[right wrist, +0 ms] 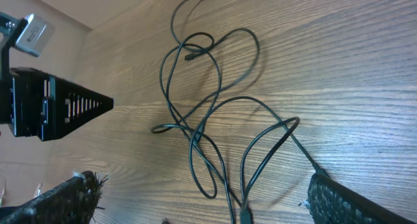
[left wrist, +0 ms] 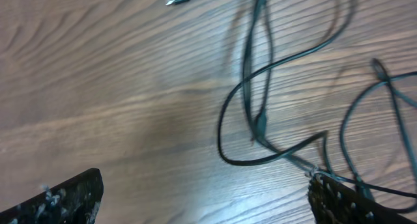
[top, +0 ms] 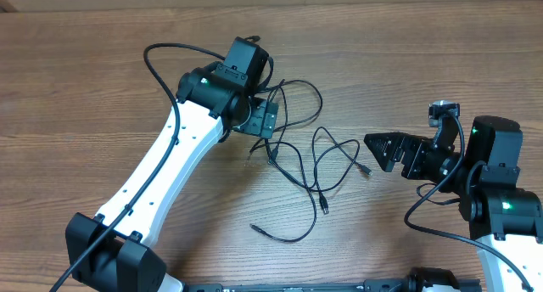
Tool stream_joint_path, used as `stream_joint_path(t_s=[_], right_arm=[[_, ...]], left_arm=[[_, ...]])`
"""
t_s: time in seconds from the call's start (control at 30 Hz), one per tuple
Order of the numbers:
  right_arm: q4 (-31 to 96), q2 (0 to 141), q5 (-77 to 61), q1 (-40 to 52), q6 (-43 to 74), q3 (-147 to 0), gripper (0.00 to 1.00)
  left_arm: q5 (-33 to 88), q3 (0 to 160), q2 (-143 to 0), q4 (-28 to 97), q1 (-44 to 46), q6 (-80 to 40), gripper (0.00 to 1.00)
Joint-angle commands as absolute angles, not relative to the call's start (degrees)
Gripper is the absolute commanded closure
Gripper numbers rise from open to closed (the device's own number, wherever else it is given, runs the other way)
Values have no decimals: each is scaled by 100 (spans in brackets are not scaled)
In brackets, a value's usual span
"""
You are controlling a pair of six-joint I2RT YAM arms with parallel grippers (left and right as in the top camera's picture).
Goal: Untangle cables
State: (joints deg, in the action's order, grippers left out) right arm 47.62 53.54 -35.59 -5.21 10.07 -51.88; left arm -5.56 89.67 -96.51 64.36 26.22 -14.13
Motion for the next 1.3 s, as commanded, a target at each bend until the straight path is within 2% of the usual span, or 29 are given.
stream_joint_path(t_s=[0.0,0.27,0.53,0.6,0.73,0.9,1.2,1.27], right_arm=[[4790,5349,-3540,-539,1004,-5384,0],[4816,5349,-3544,-539,1007,-5384,0],[4659,5505,-3542,-539,1009,-5384,0],[4674,5631,-3546,-537,1009,-5384,0],[4775,5953,-3564,-537,1000,-5382,0],[4814,6136,-3614,-460,735,-5384,0],[4394,6160,-3601,257,548,-5387,0],[4209,6187,-3603,451,545,-5387,0]], left_arm=[[-873,9085,-9664,6569,2493,-1984,0],[-840,9085,-9664,6613,2093,-2547,0],[-740,9085,-9664,6576,1562,-2543,0],[-609,9085,-9664,6547,1448,-2320,1],[226,9085,-9666,6361,1308,-1098,0],[257,9085,-9703,6276,1308,-377,0],[259,9085,-10110,6053,1151,-338,1],[259,9085,-10243,5986,1127,-338,8]])
